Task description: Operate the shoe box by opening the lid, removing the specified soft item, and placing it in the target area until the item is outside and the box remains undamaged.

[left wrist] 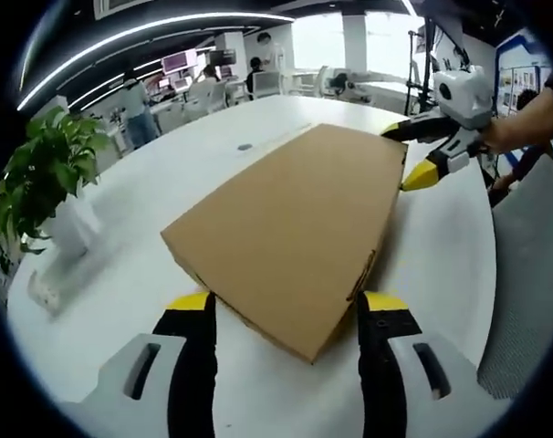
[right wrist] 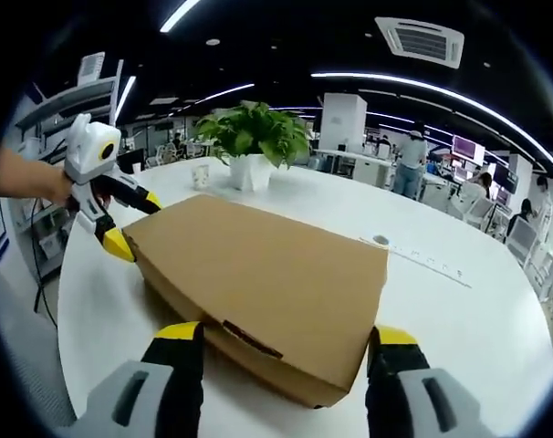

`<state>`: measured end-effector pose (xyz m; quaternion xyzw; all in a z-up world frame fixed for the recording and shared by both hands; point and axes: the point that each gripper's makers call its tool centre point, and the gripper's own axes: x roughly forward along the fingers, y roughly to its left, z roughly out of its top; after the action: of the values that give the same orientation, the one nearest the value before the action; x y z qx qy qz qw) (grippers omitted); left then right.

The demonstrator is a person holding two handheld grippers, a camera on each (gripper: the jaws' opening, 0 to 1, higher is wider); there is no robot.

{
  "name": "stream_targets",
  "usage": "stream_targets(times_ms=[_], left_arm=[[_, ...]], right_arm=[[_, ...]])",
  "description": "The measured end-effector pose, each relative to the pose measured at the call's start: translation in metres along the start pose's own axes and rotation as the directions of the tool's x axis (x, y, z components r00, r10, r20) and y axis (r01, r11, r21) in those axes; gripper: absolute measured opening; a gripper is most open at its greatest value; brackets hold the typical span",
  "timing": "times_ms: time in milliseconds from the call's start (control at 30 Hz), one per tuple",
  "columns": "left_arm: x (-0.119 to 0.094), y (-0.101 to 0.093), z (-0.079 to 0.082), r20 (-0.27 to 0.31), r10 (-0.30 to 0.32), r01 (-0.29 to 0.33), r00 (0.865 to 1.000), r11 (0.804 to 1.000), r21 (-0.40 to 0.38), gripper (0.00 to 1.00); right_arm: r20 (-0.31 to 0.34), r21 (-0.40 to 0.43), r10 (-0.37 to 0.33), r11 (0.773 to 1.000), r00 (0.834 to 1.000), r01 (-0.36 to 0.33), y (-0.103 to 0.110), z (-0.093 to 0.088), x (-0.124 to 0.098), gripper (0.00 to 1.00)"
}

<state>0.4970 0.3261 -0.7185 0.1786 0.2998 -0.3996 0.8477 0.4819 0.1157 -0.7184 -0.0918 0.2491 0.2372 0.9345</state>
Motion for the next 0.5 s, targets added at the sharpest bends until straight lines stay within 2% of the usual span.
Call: stream_targets(times_ms=[67, 133, 500], left_arm=[[-0.001, 0.0, -0.004, -0.012, -0.012, 0.011, 1.0, 1.0, -0.024, 0.59], [-0.003, 0.002, -0.004, -0.001, -0.011, 0.011, 1.0, 1.0, -0.013, 0.58], [-0.012, 0.008, -0.012, -0.049, -0.011, 0.012, 0.999, 1.0, 0.019, 0.59]], right_arm=[[-0.001, 0.01, -0.008, 1.0, 1.0, 0.008, 0.003, 0.0, -0.001, 0.71], [0.002, 0.027, -0.019, 0.999, 1.0, 0.019, 0.007, 0.001, -0.002, 0.71], [0.007, 0.071, -0.06, 0.996, 0.998, 0.06, 0.029, 0.003, -0.002, 0.71]])
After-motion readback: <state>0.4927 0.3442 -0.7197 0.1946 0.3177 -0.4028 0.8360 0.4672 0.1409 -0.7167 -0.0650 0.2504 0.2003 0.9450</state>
